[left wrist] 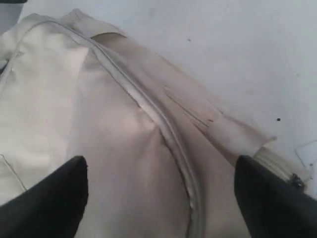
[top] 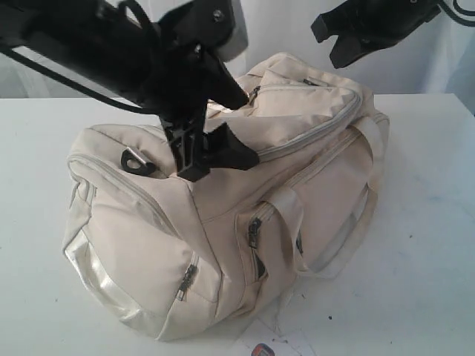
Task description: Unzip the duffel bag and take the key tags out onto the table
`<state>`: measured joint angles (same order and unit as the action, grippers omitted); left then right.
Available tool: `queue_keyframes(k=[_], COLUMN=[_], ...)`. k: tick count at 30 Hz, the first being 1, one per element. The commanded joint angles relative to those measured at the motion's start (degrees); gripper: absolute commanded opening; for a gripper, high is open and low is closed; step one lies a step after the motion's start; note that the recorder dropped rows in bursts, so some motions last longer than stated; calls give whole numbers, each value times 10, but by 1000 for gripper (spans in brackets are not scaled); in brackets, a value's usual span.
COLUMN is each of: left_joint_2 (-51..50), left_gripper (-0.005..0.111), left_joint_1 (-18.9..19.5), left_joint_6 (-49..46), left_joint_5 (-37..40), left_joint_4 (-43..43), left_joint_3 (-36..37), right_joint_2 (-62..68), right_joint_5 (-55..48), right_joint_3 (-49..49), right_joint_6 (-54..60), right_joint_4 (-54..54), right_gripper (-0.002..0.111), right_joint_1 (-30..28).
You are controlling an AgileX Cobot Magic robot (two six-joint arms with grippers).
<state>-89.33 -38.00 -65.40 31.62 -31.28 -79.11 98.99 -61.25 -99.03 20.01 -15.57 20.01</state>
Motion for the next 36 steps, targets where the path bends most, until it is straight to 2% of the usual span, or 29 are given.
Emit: queue_keyframes(k=[1, 4, 6, 8, 9, 13, 20, 23, 30, 33, 34, 36], left_joint_2=[-37, -53, -54, -53, -51, -47, -8, 10, 26, 26, 26, 29], left_gripper=[77, 61, 38, 7, 1, 0, 0, 0, 0, 0, 2, 17], left_joint_1=[-25, -27, -27, -27, -27, -27, -27, -27, -27, -27, -27, -27], left_joint_6=[34, 117, 205, 268, 279, 261, 232, 234, 283, 286, 286, 286], left_joint_5=[-13, 9, 33, 75, 100, 243, 320, 383, 383, 335, 318, 313], left_joint_4=[44, 127, 212, 295, 318, 358, 369, 381, 376, 364, 355, 330], left_joint_3=[-2, -2, -2, -2, -2, -2, -2, -2, 16, 34, 37, 28], right_joint_2=[-1, -1, -1, -1, -1, -1, -1, -1, -1, -1, -1, -1], right_joint_5=[-4, -4, -4, -4, -4, -4, -14, -14, -12, -2, 2, 15], right_joint_3=[-5, -5, -5, -5, -5, -5, -5, -5, -5, -5, -5, -5], right_joint_6=[9, 9, 9, 9, 9, 9, 9, 9, 9, 9, 9, 9], right_joint_4=[12, 13, 13, 13, 13, 13, 13, 13, 12, 3, 1, -1], right_gripper=[0, 0, 0, 0, 0, 0, 0, 0, 0, 0, 0, 0], right_joint_1=[1, 1, 1, 1, 1, 1, 1, 0, 0, 0, 0, 0])
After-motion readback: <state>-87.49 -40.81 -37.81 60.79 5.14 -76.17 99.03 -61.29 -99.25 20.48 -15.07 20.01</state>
